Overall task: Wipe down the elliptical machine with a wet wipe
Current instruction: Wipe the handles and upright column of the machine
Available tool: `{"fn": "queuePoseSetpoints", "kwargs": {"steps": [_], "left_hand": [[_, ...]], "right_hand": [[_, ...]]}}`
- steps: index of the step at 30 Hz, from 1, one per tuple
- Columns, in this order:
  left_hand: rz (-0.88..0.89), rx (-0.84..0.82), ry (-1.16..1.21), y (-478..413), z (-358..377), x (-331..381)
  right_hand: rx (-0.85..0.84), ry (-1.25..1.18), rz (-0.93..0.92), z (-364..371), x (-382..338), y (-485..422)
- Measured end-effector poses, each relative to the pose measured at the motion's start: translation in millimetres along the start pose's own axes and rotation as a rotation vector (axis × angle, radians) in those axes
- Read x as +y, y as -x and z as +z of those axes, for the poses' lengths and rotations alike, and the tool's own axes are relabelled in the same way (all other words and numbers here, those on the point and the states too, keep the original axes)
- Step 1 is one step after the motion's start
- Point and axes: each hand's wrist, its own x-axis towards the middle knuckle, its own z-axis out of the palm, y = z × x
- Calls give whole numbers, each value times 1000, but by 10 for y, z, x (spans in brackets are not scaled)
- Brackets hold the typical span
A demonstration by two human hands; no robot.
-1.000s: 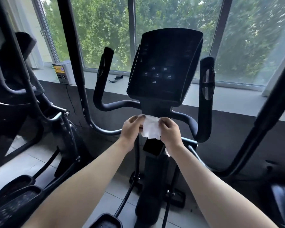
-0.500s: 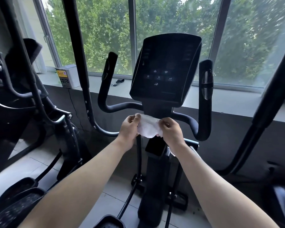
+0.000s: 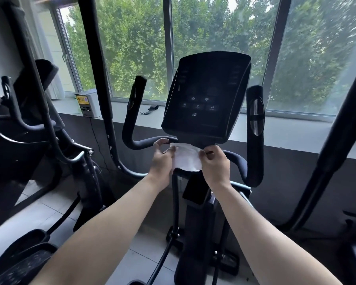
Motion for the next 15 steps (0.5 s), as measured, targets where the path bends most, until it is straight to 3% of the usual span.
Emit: {"fn": "queuePoseSetpoints", "kwargs": {"steps": [4,8,12,15], "left_hand": [[37,-131,183,27,134,99],[188,-279,25,22,175,129],[283,-268,-62,-4,221,236],[410,-177,-177,-101,218,321]], "right_hand": [[23,-58,-3,5,-107,-77],[-77,-136,-126,16,-212,-80],[-226,-152,-131,48,-291,-155],[-20,-29,-305,41,-325,-217]]}}
